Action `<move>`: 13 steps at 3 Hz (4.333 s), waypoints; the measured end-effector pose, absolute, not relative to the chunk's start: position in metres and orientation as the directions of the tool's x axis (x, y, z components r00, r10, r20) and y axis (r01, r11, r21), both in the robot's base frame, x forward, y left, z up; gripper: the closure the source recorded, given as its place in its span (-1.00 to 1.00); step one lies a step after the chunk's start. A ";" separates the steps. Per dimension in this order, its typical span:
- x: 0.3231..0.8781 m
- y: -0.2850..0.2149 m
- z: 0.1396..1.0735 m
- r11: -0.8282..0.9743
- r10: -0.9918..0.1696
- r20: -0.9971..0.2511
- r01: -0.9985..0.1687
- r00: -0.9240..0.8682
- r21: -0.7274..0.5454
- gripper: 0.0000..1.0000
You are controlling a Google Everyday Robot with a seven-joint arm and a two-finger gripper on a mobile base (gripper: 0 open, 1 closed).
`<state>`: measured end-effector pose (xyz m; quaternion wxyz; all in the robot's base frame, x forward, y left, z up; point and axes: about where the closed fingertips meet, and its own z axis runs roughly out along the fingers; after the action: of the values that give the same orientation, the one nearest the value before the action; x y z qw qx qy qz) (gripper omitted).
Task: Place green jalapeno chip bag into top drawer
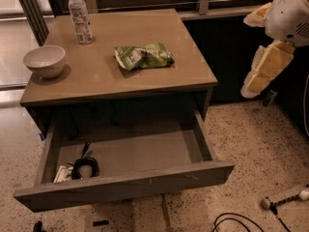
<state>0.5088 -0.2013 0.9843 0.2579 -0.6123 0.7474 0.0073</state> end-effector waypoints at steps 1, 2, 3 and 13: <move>0.568 -0.176 0.992 0.219 -0.865 -0.501 -0.915 -0.021 -0.340 -1.00; 0.585 -0.174 1.001 0.224 -0.850 -0.527 -0.906 0.000 -0.361 -1.00; 0.586 -0.174 1.000 0.224 -0.850 -0.526 -0.905 -0.001 -0.361 -1.00; 0.768 -0.003 0.869 0.171 -0.668 -0.743 -0.963 0.043 -0.210 -0.62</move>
Offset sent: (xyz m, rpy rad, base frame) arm 0.0561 0.0236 0.0070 0.1080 -0.0635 0.0703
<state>0.7676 -0.0025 0.8692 0.3803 -0.6139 0.6641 0.1935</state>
